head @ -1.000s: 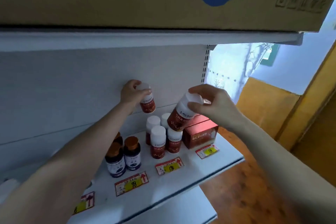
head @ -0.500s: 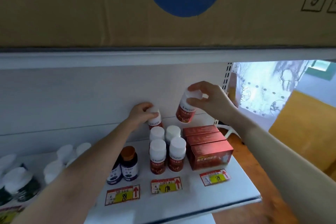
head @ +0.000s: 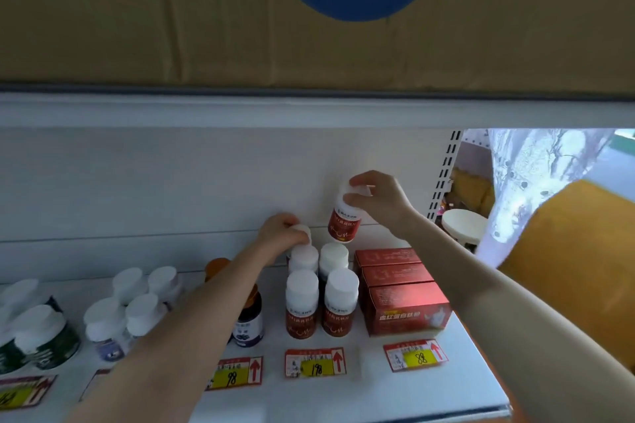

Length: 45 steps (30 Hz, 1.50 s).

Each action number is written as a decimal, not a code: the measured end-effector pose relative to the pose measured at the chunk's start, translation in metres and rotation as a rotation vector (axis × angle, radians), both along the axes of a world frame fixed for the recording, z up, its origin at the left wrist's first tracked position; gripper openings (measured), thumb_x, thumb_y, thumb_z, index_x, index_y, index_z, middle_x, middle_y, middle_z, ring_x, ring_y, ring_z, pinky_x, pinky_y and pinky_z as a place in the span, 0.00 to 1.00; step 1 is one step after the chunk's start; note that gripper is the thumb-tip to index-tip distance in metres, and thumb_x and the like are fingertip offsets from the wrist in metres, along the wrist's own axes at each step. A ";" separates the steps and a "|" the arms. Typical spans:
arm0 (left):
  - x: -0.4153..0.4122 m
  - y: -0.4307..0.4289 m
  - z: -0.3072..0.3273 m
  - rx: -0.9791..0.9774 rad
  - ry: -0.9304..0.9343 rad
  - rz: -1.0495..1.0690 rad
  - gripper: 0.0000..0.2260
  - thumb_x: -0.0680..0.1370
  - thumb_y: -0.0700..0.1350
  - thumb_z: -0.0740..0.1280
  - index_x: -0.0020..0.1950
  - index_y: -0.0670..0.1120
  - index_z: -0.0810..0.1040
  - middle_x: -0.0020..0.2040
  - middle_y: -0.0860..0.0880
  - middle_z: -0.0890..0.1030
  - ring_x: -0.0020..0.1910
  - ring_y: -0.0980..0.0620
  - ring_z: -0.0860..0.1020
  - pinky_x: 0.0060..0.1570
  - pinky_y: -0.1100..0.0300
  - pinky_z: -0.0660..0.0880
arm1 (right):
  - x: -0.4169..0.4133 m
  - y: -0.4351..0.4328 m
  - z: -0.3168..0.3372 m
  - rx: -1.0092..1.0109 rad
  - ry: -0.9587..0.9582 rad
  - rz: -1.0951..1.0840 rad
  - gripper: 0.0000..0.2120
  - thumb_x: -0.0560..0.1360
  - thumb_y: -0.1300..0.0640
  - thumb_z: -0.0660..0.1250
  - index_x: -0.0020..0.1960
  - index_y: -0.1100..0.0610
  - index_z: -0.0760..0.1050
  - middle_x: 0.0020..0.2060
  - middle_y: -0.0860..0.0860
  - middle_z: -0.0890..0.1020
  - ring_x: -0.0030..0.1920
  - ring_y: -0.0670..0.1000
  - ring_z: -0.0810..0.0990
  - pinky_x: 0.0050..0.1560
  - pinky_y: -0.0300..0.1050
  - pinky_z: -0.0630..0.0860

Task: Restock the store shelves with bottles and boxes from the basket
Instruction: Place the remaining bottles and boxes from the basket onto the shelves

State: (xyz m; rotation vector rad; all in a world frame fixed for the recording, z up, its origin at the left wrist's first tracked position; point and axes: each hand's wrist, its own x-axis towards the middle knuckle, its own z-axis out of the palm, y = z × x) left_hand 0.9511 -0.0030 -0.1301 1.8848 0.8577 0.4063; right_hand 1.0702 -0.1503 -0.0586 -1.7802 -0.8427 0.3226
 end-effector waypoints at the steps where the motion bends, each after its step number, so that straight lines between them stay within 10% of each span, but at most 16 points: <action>1: 0.000 0.000 -0.001 -0.013 -0.007 0.011 0.10 0.69 0.36 0.70 0.50 0.39 0.78 0.46 0.42 0.77 0.46 0.47 0.75 0.45 0.56 0.72 | 0.001 0.003 0.000 0.001 0.002 0.004 0.14 0.69 0.64 0.72 0.53 0.59 0.76 0.53 0.55 0.78 0.52 0.53 0.75 0.46 0.43 0.71; 15: 0.002 -0.007 -0.004 0.367 0.061 0.035 0.16 0.77 0.41 0.64 0.64 0.40 0.73 0.64 0.43 0.75 0.61 0.47 0.73 0.54 0.63 0.66 | 0.005 0.039 -0.038 -0.215 -0.043 0.040 0.16 0.69 0.64 0.71 0.56 0.63 0.76 0.55 0.58 0.77 0.50 0.50 0.72 0.46 0.41 0.70; 33: -0.041 -0.017 -0.014 0.655 -0.064 -0.018 0.10 0.77 0.40 0.64 0.56 0.38 0.78 0.53 0.41 0.80 0.52 0.47 0.76 0.43 0.71 0.61 | -0.005 0.046 -0.065 -0.432 -0.115 0.034 0.18 0.71 0.60 0.69 0.58 0.65 0.74 0.58 0.60 0.77 0.53 0.56 0.76 0.49 0.43 0.72; 45: -0.100 -0.070 0.010 0.864 -0.011 -0.138 0.14 0.78 0.48 0.59 0.56 0.42 0.78 0.52 0.45 0.80 0.51 0.46 0.77 0.48 0.53 0.74 | -0.027 0.050 -0.025 -0.370 -0.484 0.069 0.10 0.76 0.59 0.61 0.50 0.64 0.77 0.50 0.59 0.81 0.51 0.58 0.77 0.45 0.44 0.69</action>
